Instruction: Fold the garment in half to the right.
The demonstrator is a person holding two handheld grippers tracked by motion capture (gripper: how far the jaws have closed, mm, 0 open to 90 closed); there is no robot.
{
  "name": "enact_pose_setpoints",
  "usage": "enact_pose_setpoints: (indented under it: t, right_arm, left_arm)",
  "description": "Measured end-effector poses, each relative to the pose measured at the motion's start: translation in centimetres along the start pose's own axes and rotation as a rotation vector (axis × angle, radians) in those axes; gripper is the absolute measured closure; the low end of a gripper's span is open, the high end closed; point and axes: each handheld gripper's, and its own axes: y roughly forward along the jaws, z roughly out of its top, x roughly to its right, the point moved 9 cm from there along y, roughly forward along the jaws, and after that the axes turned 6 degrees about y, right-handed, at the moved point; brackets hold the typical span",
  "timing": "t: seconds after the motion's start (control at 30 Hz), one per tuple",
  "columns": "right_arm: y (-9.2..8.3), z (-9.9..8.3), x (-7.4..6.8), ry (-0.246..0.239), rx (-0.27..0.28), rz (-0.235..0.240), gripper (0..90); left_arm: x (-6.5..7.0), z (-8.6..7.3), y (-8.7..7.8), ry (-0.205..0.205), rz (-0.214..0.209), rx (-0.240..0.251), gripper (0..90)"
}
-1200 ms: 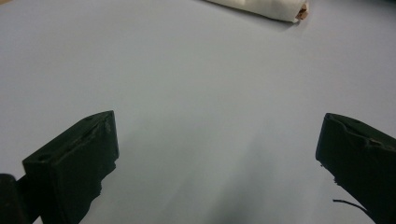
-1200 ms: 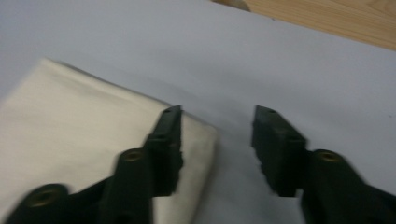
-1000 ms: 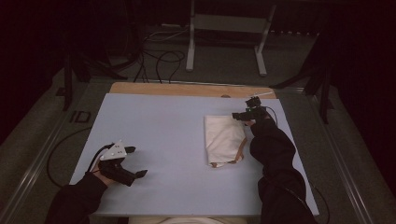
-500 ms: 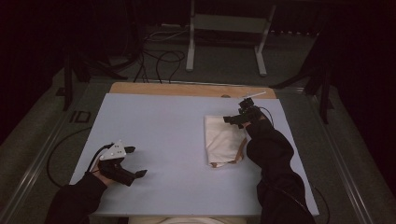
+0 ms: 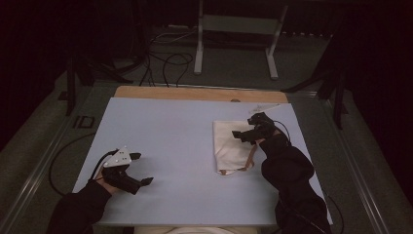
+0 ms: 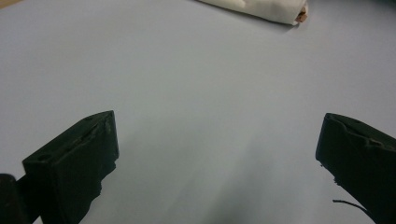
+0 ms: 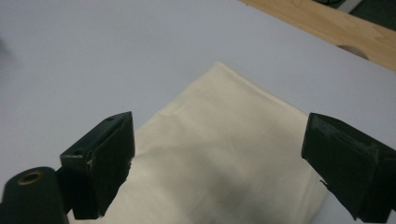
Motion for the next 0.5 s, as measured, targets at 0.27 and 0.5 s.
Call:
enact_pose_setpoints:
  t: [0.27, 0.5]
  right_arm:
    - [-1.4, -1.4, -2.4, -0.049, 0.025, 0.061, 9.7]
    - [-2.7, -3.0, -3.3, -0.075, 0.044, 0.080, 9.7]
  left_arm:
    - [0.0, 0.1, -0.1, 0.002, 0.000, 0.003, 0.2]
    - [0.1, 0.0, -0.1, 0.001, -0.006, -0.005, 0.2]
